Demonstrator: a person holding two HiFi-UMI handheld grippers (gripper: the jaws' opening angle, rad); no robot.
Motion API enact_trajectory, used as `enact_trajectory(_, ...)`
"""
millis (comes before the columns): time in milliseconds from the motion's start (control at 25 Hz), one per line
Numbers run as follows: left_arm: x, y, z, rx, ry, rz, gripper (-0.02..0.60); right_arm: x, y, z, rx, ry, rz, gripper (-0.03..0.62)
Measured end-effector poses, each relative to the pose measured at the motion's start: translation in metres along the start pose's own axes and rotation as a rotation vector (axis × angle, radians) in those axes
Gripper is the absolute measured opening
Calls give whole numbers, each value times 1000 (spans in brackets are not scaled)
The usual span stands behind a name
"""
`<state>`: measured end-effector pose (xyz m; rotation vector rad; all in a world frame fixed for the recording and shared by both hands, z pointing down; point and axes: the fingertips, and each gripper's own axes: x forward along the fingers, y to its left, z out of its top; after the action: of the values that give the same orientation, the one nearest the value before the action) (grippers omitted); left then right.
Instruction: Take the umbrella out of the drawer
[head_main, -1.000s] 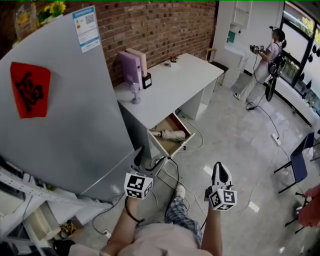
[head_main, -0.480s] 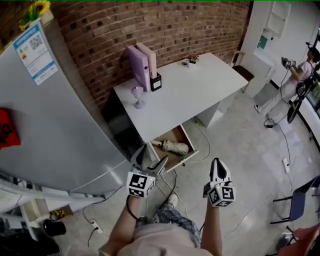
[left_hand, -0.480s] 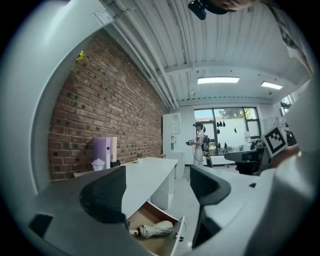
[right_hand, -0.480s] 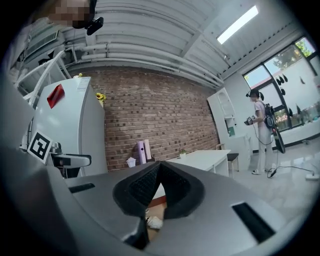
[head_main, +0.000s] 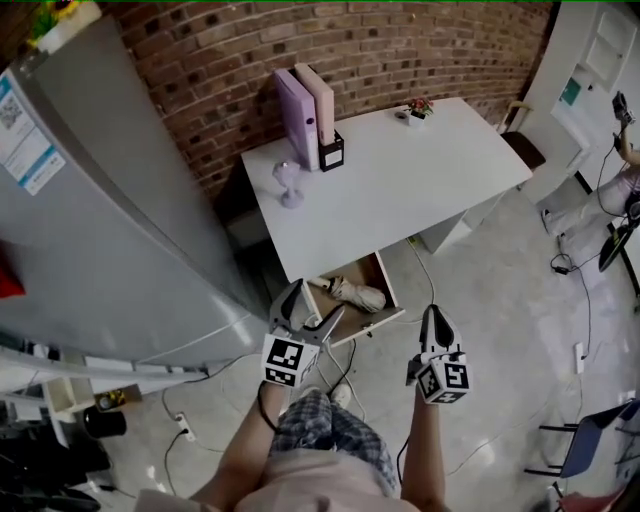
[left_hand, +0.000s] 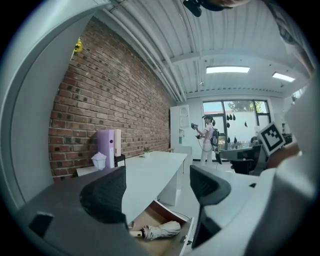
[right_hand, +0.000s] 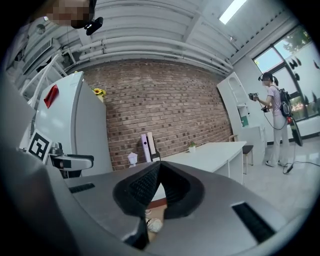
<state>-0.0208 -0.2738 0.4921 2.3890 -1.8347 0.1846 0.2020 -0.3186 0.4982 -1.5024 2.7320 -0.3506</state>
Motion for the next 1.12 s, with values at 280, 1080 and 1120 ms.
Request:
enact_trajectory(280, 29, 5, -9, -43, 28, 11, 385, 27, -12, -8, 12, 45, -1, 17)
enact_trajectory(1080, 116, -24, -183, -121, 342, -99, 385, 108, -26, -154, 59, 270, 67, 18)
enact_trajectory(1120, 124, -23, -193, -123, 361, -109, 385, 112, -27, -162, 61, 280, 68, 17)
